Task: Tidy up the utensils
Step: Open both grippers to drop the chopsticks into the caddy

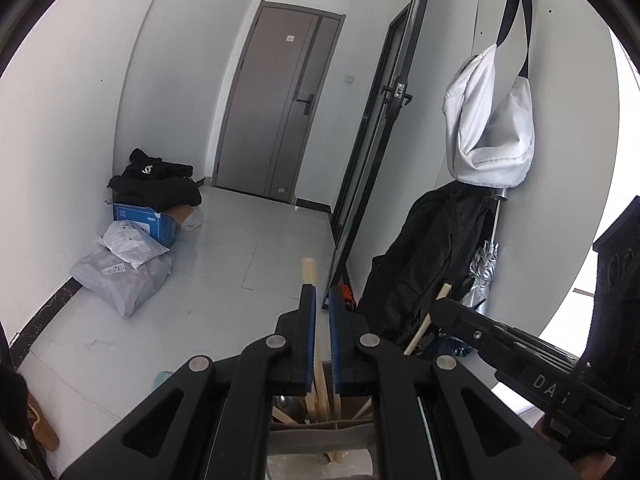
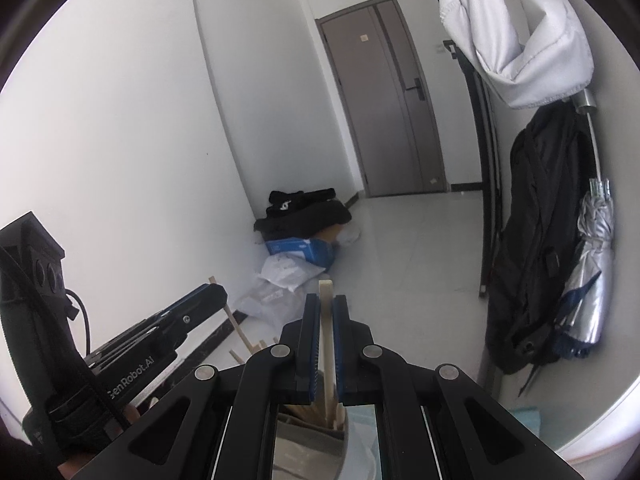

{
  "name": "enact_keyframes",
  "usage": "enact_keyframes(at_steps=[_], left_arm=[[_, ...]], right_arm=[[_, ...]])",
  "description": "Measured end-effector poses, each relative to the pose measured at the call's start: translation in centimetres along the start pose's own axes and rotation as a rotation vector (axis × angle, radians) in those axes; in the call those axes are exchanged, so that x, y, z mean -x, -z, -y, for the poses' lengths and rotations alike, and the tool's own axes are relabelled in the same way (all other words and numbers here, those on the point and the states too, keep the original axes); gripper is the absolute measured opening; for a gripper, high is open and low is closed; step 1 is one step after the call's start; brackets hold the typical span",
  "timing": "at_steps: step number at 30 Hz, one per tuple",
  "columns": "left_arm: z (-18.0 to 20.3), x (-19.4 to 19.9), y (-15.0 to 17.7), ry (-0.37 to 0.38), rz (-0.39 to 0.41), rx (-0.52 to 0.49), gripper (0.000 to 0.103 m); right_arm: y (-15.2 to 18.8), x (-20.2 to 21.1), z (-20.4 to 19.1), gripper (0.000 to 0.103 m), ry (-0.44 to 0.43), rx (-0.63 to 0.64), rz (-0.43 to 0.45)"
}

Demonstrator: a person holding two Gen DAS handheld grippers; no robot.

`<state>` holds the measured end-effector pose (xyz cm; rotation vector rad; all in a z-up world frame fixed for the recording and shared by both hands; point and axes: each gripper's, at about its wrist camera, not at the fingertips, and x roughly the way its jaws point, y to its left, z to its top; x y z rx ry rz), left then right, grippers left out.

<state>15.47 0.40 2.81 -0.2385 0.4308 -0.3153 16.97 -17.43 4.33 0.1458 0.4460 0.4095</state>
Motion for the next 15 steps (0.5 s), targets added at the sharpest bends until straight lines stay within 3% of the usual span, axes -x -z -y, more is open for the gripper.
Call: enact_keyframes(at_steps=[10, 15], left_arm=[[0.9, 1.0, 1.3, 0.008, -0.08, -0.016, 0.003], [-0.2, 2.4, 0.5, -0.03, -0.05, 0.022, 0.003]], right_arm=[[3.0, -0.4, 0.3, 0.005, -0.013, -0.06, -0.119], [3.4, 0.8, 0.8, 0.005, -0.011, -0.081, -0.119]])
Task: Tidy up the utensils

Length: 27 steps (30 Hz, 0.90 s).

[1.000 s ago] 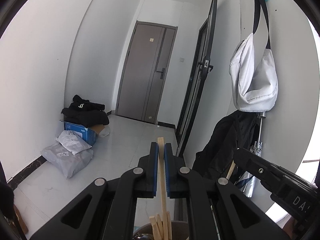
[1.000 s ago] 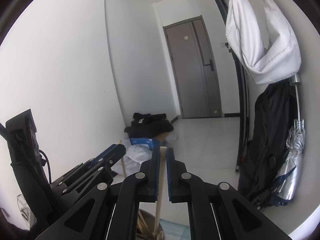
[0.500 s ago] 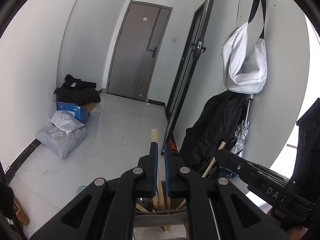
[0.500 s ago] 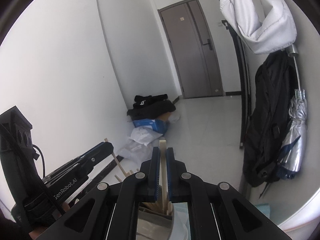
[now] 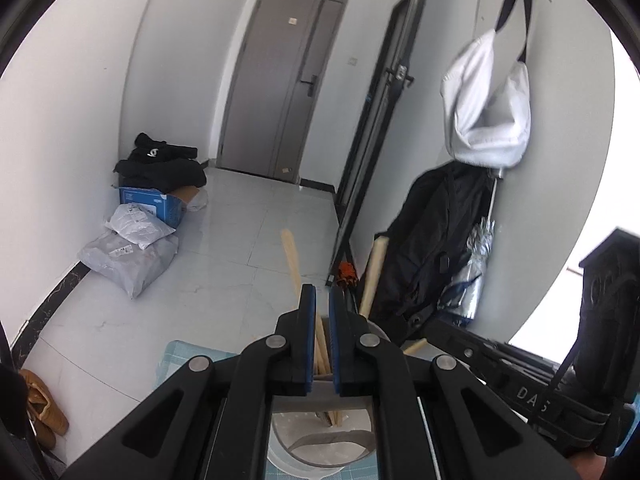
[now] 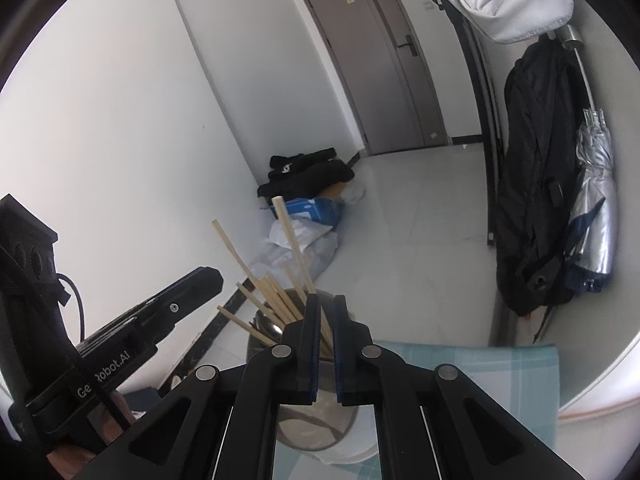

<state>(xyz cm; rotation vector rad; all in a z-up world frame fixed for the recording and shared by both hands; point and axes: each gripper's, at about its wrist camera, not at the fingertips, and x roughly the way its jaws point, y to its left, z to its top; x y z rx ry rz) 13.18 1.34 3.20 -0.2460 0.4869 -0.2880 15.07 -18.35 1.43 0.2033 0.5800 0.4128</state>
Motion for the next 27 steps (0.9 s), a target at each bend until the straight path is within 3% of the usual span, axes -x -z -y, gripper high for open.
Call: enact_keyframes(at_steps=[3, 5, 8, 10, 11, 14, 16, 17, 22, 27], left_arm=[[-1.0, 0.5, -1.2, -0.021, 0.012, 0.034, 0.005], [-1.4, 0.5, -2.2, -0.032, 0.015, 0.047, 0.021], [-1.6, 0.6, -3.3, -0.028, 0.024, 0.066, 0.034], [-1.6, 0.8, -3.3, -0.03, 0.018, 0.075, 0.054], [-1.6, 0.9, -3.1, -0.033, 0.016, 0.081, 0.06], [-1.2, 1.5, -2.2, -0.039, -0.012, 0.072, 0.073], [-0.8, 2.2, -1.7, -0.067, -0.02, 0.056, 0.079], [-0.7, 2.7, -1.4, -0.077, -0.02, 0.056, 0.085], [-0.1, 5.0, -0.9, -0.093, -0.049, 0.063, 0.089], [1.5, 8.4, -0.3, -0.113, 0.002, 0.027, 0.099]], right_arm=[[-0.2, 0.6, 0.1, 0.007, -0.005, -0.01, 0.002], [-0.5, 1.0, 0.2, 0.008, 0.0, -0.016, 0.011], [-0.9, 1.4, 0.4, 0.011, 0.003, -0.029, 0.022], [-0.8, 1.8, 0.5, 0.026, 0.006, -0.048, 0.027], [-0.7, 1.9, 0.6, 0.029, 0.005, -0.057, 0.028], [-0.2, 2.6, 0.8, 0.035, 0.012, -0.074, 0.026], [0.3, 3.4, 0.9, 0.048, 0.013, -0.087, 0.035], [0.5, 3.8, 0.9, 0.049, 0.018, -0.09, 0.038], [1.5, 6.4, 0.3, 0.07, 0.053, -0.081, 0.068], [2.6, 9.8, -1.1, 0.084, 0.067, -0.045, 0.127]])
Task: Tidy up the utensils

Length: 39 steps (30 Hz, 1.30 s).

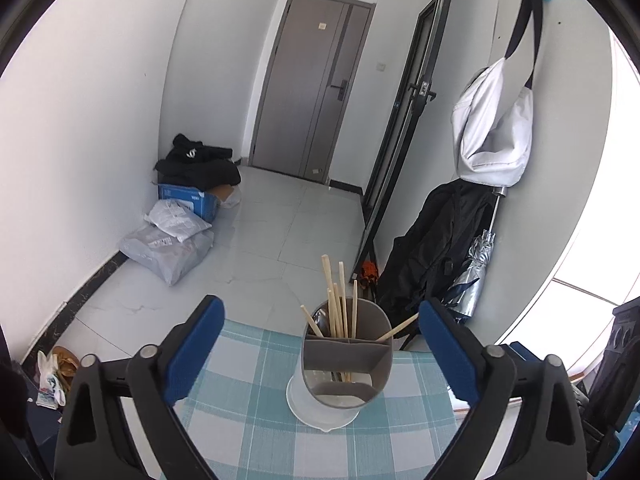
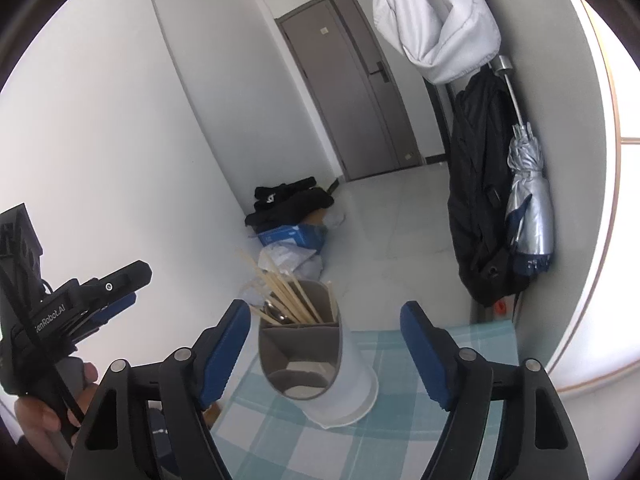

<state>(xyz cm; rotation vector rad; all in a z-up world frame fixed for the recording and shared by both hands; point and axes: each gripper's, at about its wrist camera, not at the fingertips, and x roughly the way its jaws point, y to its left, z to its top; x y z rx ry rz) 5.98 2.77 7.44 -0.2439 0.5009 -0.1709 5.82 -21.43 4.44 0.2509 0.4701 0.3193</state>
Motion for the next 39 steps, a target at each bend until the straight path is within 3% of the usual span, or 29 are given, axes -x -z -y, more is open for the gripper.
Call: enact_keyframes(at_steps=[10, 23, 39], left_arm=[[0.9, 4.4, 2.4, -0.022, 0.069, -0.052, 0.102], [-0.5, 7.2, 5.0, -0.074, 0.107, -0.005, 0.102], [-0.6, 7.9, 5.4, -0.105, 0.102, -0.005, 0.102]], right_arm=[[2.5, 5.9, -3.4, 0.103, 0.018, 0.107, 0.114], [5.6, 8.7, -4.6, 0.103, 0.052, 0.166, 0.147], [6.1, 9.5, -5.6, 0.103, 0.048, 0.21, 0.153]])
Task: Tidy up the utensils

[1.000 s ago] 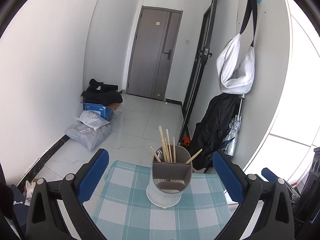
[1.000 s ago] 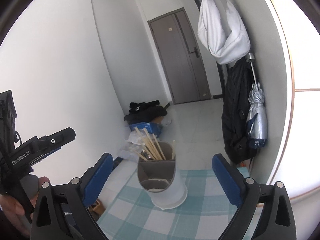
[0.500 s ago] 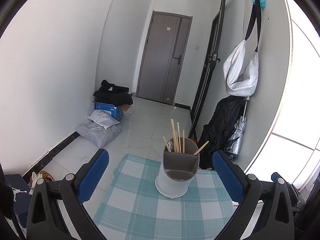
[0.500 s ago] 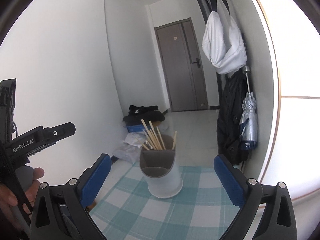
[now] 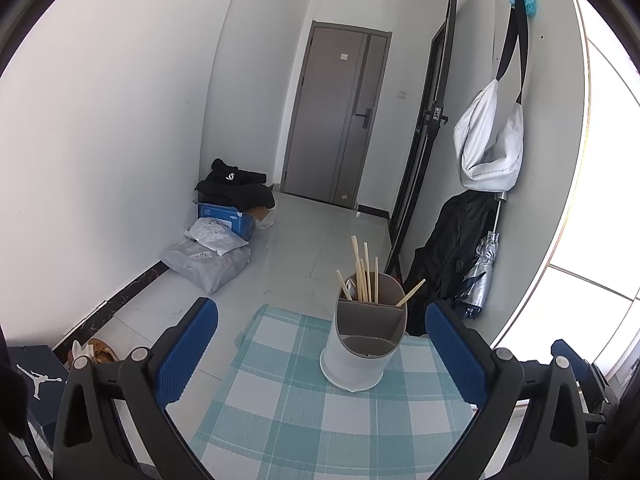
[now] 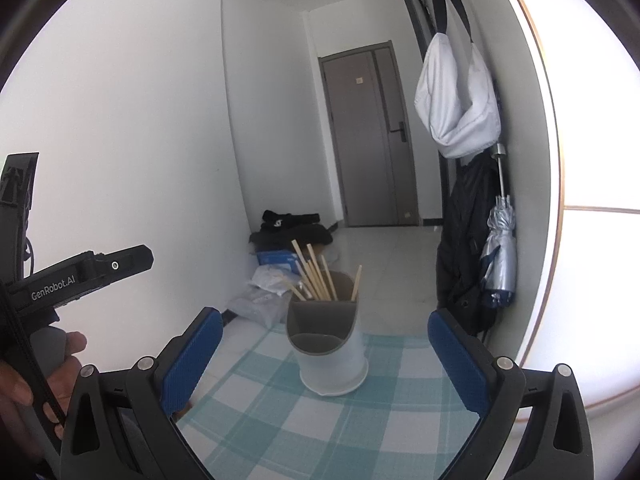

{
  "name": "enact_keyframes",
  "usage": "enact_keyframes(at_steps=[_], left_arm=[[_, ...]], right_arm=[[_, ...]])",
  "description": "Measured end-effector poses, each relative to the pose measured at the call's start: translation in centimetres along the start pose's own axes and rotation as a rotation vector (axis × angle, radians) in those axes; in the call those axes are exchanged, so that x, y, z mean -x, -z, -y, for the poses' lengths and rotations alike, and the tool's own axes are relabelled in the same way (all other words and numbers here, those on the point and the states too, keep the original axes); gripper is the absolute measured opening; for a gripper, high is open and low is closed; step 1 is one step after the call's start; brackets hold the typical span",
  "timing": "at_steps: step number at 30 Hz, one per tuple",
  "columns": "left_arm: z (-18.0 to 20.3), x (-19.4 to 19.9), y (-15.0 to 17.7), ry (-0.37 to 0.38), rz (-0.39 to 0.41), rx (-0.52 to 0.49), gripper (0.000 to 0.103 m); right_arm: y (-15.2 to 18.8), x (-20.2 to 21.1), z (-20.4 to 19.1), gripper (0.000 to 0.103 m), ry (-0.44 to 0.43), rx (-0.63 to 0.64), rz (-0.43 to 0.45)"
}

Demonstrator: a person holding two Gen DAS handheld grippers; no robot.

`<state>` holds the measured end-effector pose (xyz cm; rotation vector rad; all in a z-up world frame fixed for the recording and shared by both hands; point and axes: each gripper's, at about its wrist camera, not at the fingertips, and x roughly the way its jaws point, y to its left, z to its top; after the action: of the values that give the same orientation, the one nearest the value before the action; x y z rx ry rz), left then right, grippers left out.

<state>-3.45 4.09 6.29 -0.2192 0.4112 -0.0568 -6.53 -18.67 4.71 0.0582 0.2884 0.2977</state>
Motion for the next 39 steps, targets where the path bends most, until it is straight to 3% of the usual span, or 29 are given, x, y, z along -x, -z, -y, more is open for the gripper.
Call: enact_keyframes(at_steps=[10, 39], left_arm=[[0.15, 0.8, -0.17, 0.004, 0.035, -0.012, 0.102], [-0.02, 0.35, -0.08, -0.01, 0.015, 0.003, 0.102]], right_arm=[[0.06, -0.04, 0.07, 0.103, 0.006, -0.009, -0.01], [-0.11, 0.4, -0.02, 0.103, 0.011, -0.038, 0.005]])
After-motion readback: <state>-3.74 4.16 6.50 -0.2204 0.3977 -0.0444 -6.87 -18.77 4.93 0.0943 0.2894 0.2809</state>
